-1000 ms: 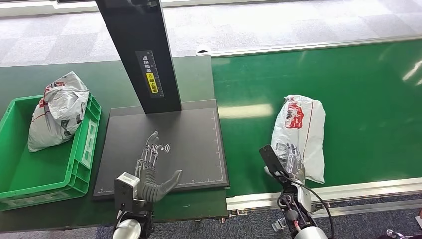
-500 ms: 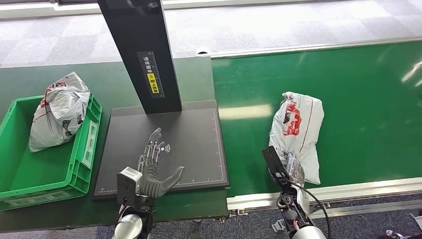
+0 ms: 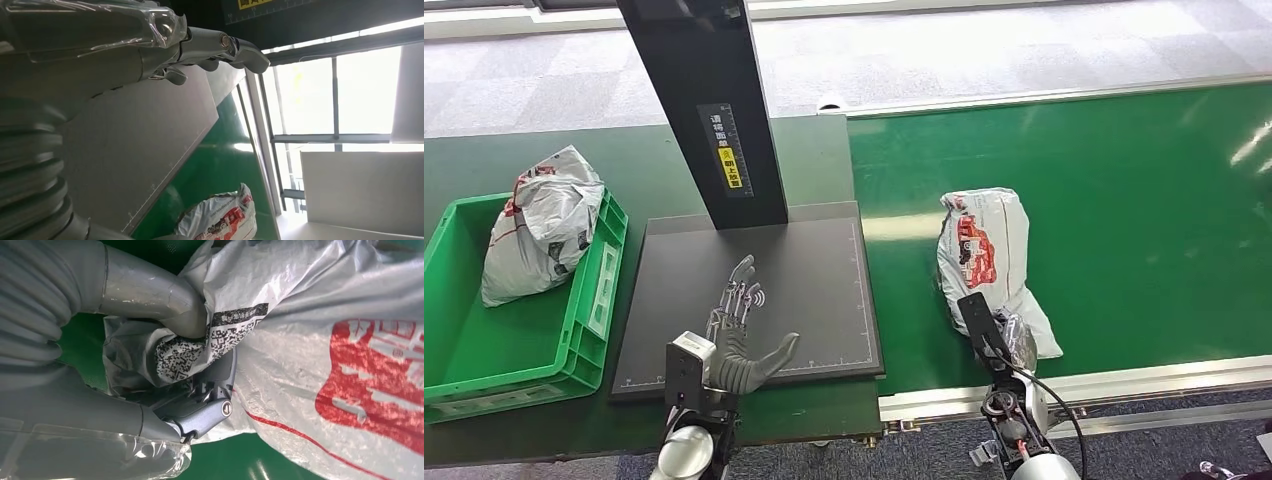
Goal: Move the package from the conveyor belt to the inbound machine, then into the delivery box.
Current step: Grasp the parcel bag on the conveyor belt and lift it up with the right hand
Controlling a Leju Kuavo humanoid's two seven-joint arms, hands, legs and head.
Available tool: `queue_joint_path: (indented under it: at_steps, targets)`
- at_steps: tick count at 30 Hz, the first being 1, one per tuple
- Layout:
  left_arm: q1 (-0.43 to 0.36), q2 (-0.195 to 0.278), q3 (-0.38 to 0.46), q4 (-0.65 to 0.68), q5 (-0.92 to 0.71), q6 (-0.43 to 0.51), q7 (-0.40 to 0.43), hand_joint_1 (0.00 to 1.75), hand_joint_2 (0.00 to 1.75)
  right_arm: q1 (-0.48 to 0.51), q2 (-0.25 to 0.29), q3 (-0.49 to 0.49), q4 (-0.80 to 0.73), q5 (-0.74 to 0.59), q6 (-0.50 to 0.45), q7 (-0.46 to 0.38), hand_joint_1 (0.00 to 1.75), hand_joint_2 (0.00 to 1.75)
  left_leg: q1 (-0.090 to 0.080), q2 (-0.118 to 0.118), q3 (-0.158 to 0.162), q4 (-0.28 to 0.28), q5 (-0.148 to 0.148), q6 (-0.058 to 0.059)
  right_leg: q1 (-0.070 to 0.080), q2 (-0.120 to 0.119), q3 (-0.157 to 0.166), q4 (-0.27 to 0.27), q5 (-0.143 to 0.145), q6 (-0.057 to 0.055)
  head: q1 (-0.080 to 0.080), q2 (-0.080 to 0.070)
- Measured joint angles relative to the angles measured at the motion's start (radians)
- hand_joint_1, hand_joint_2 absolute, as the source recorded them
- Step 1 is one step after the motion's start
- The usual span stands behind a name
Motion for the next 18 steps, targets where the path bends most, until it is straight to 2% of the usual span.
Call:
queue_joint_path:
  at_steps: [3, 7, 12, 18]
  targets:
    - [-0.004, 0.000, 0.000, 0.008, 0.001, -0.002, 0.000, 0.00, 1.75, 0.001, 0.009, -0.012, -0.008, -0.045, 0.015, -0.089, 1.75, 1.75, 0.000, 0.001, -0.001, 0.000, 0.000, 0.000, 0.000, 0.001, -0.001, 0.000, 0.000, 0.000, 0.000, 0.000]
    - [-0.004, 0.000, 0.000, 0.009, 0.003, 0.001, -0.002, 0.00, 1.75, 0.019, 0.026, -0.007, -0.085, -0.103, 0.038, -0.158, 1.75, 1.75, 0.000, 0.000, -0.004, 0.000, 0.000, 0.000, 0.000, 0.001, -0.003, 0.000, 0.000, 0.000, 0.000, 0.000]
    - [0.000, 0.001, 0.004, 0.008, 0.003, 0.011, -0.006, 0.00, 1.75, 0.067, 0.035, 0.074, -0.336, -0.165, 0.050, -0.126, 1.75, 1.75, 0.000, 0.000, -0.005, 0.000, 0.000, 0.000, 0.000, 0.001, -0.005, 0.000, 0.000, 0.000, 0.000, 0.000]
    - [0.016, 0.003, 0.009, -0.011, 0.000, 0.022, -0.013, 0.00, 1.75, 0.139, 0.030, 0.184, -0.657, -0.174, 0.038, -0.106, 1.75, 1.75, 0.000, 0.000, -0.008, 0.000, 0.000, 0.000, 0.000, 0.001, -0.007, 0.000, 0.000, 0.000, 0.000, 0.000]
